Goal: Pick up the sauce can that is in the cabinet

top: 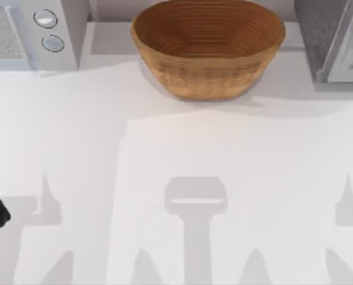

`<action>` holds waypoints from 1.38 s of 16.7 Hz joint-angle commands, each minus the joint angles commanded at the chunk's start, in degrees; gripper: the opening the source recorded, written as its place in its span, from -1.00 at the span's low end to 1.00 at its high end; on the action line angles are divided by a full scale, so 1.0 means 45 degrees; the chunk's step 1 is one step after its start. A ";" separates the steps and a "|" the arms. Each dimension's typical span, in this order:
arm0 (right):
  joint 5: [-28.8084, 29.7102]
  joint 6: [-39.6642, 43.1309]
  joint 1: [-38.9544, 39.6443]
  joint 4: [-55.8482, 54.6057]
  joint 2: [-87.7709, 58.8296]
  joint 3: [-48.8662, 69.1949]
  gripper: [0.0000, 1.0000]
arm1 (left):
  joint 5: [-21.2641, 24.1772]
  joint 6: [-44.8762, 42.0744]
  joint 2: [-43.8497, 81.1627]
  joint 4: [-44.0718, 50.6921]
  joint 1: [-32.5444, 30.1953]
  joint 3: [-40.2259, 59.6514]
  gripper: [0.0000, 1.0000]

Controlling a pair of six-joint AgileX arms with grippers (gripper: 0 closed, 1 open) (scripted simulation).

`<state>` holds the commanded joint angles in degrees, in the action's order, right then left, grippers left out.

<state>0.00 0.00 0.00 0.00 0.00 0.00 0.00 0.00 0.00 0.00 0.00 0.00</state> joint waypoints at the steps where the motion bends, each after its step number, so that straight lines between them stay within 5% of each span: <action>1: 0.0000 0.0000 0.0000 0.0000 0.0000 0.0000 1.00 | 0.0000 0.0000 0.0000 0.0000 0.0000 0.0000 1.00; 8: 0.0316 -0.0067 0.0389 0.0647 -0.2337 0.2828 1.00 | 0.0000 0.0000 0.0000 0.0000 0.0000 0.0000 1.00; 23: 0.2230 -0.0193 0.2065 0.4769 -1.5016 1.9564 1.00 | 0.0000 0.0000 0.0000 0.0000 0.0000 0.0000 1.00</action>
<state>10.04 -0.87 9.29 21.46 -67.57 88.04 0.00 0.00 0.00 0.00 0.00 0.00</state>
